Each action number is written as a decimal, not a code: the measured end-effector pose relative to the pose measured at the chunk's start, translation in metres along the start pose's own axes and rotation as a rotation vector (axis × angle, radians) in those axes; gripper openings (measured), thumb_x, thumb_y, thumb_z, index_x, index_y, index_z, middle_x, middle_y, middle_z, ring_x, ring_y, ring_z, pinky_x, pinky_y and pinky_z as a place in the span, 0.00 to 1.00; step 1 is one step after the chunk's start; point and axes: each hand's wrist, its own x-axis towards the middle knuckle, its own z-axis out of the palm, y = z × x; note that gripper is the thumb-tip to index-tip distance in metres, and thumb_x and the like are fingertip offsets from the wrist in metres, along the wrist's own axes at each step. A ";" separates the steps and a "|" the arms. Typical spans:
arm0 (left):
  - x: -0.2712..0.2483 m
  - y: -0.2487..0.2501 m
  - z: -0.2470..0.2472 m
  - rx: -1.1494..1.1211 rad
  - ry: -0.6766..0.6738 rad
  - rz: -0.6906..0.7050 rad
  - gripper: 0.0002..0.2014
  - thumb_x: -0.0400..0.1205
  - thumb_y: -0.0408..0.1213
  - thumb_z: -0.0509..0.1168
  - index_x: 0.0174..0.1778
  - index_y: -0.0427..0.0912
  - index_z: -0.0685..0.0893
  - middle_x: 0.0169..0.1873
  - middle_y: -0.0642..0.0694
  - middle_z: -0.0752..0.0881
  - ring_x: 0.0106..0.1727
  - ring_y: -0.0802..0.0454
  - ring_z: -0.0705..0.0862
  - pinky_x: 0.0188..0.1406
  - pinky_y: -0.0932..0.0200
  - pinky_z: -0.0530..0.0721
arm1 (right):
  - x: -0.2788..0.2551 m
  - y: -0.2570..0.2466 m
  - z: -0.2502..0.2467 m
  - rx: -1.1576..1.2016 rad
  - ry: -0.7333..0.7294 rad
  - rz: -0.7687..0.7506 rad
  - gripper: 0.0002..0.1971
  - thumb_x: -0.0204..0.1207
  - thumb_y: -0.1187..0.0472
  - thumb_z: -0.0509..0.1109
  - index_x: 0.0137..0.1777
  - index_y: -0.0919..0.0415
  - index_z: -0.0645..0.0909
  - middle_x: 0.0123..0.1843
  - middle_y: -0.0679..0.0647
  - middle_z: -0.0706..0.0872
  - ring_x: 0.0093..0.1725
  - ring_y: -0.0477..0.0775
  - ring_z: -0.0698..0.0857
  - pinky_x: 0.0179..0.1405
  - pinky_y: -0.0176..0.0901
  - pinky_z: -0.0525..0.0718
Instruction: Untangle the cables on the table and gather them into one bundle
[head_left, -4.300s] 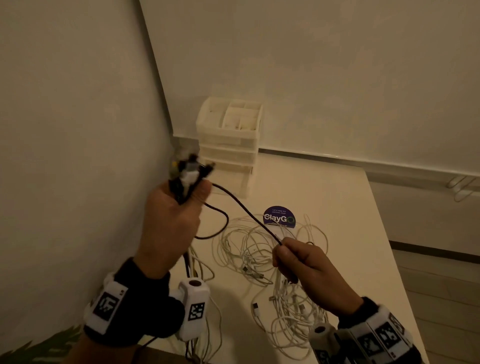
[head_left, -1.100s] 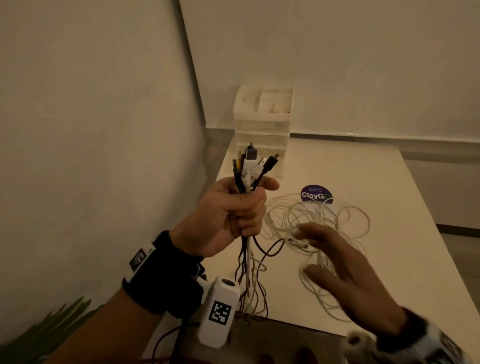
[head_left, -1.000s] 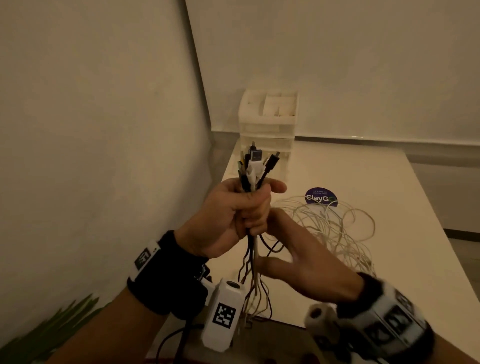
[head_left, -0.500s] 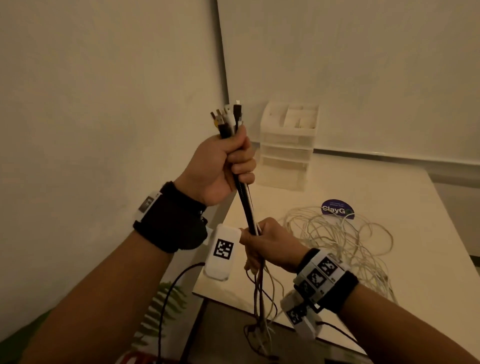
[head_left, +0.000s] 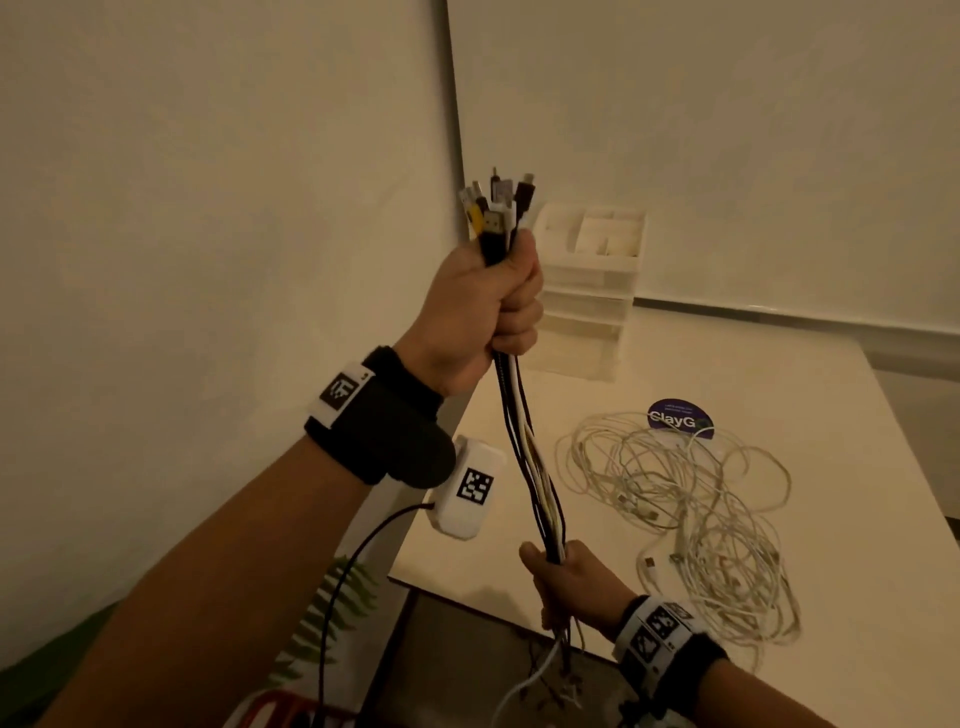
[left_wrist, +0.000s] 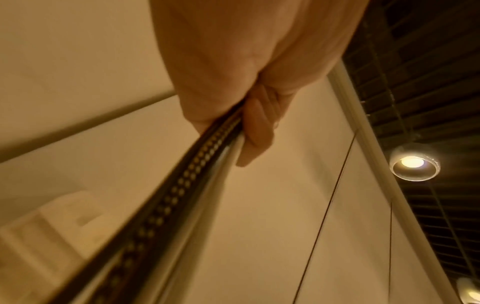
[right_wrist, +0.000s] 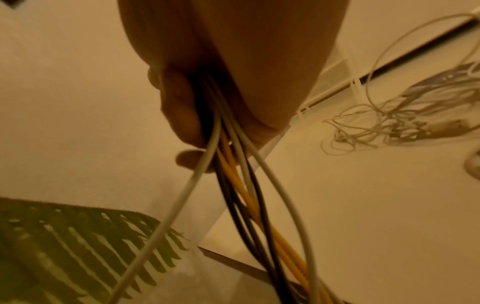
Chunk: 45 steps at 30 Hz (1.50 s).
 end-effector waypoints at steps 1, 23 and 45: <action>0.001 0.000 -0.001 -0.009 0.009 0.001 0.15 0.89 0.42 0.52 0.36 0.45 0.67 0.20 0.54 0.62 0.19 0.58 0.56 0.17 0.62 0.55 | -0.001 0.004 0.004 0.024 0.015 0.013 0.31 0.80 0.41 0.65 0.17 0.58 0.74 0.19 0.57 0.76 0.21 0.55 0.82 0.35 0.52 0.86; 0.014 0.008 -0.020 -0.196 0.122 0.134 0.16 0.90 0.44 0.49 0.37 0.45 0.70 0.20 0.55 0.62 0.18 0.61 0.58 0.16 0.65 0.56 | -0.016 0.099 0.004 -0.338 -0.039 0.233 0.35 0.55 0.18 0.65 0.22 0.52 0.65 0.19 0.44 0.70 0.21 0.41 0.72 0.29 0.37 0.71; 0.026 -0.030 0.005 -0.023 0.132 -0.090 0.15 0.88 0.45 0.55 0.36 0.44 0.71 0.24 0.51 0.60 0.19 0.59 0.57 0.14 0.67 0.58 | 0.007 0.117 -0.094 -0.961 0.218 0.333 0.21 0.85 0.56 0.55 0.76 0.57 0.68 0.73 0.57 0.74 0.74 0.59 0.72 0.71 0.49 0.74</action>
